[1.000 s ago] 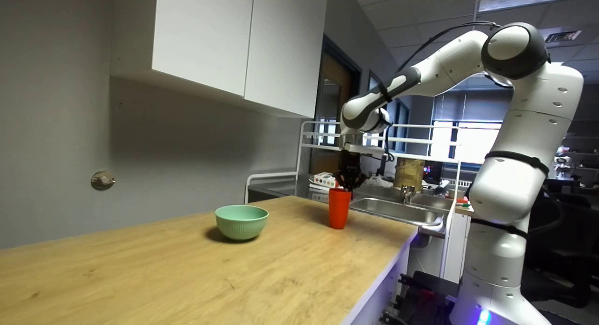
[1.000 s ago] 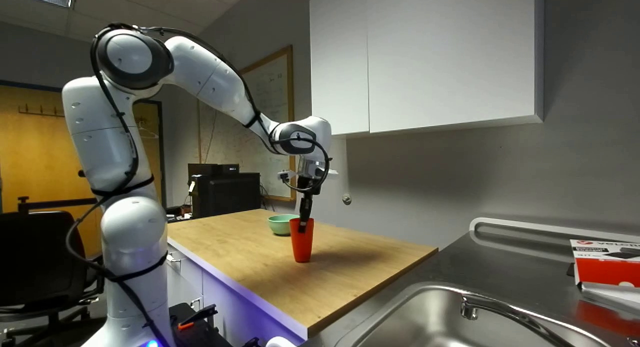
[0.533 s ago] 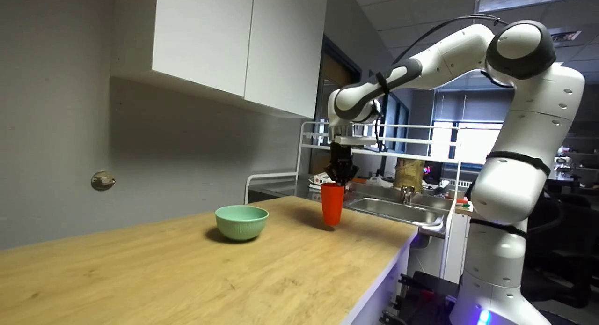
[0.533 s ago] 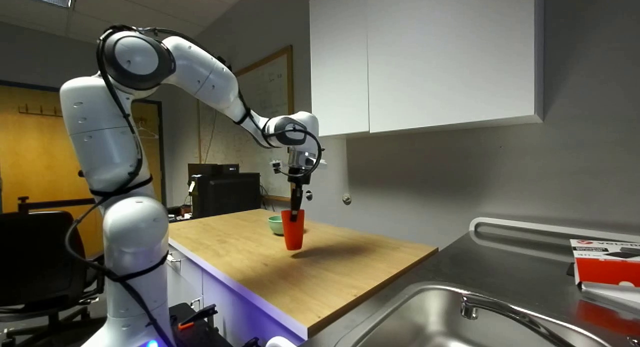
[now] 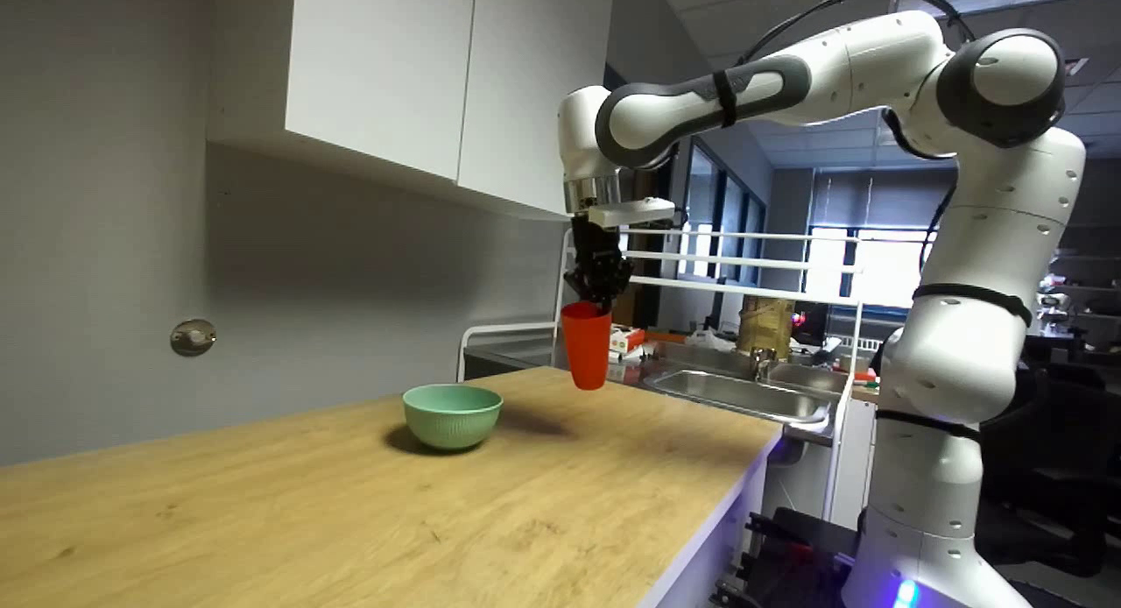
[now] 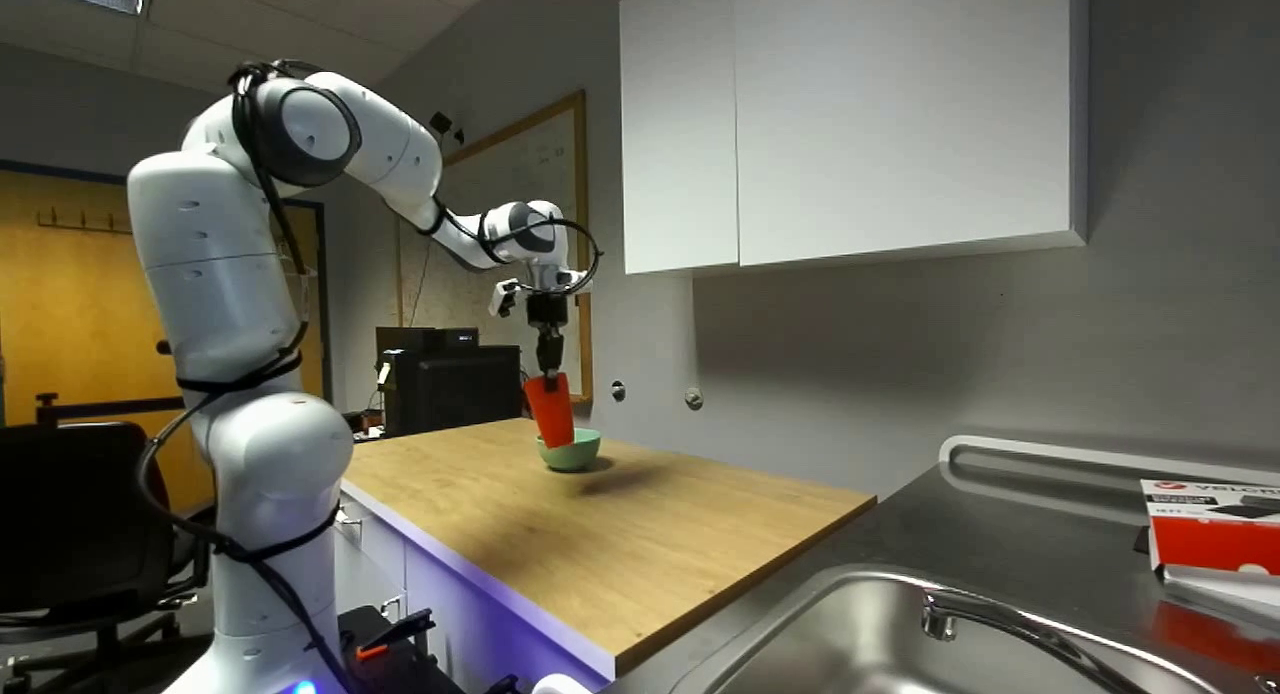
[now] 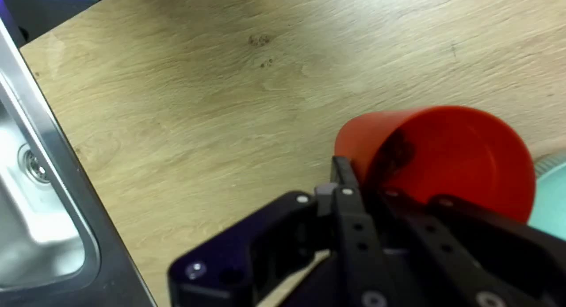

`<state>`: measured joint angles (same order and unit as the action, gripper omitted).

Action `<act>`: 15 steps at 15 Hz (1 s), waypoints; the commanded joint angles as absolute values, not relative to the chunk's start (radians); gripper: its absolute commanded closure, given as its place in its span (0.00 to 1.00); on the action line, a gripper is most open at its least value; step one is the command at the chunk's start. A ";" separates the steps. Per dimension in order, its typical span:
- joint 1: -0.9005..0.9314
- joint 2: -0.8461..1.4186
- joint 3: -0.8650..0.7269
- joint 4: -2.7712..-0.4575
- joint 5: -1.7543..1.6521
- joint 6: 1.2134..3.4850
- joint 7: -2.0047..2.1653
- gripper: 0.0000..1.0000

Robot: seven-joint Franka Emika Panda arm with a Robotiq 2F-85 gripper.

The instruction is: Pick up the orange cup from the table and pour some of its contents in the bowl

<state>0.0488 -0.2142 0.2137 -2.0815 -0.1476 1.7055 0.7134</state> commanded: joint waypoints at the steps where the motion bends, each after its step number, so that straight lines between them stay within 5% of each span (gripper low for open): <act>1: 0.088 -0.114 0.257 -1.942 -0.241 1.639 0.777 0.99; 15: 0.389 0.285 0.279 -1.532 -0.657 1.366 0.936 0.99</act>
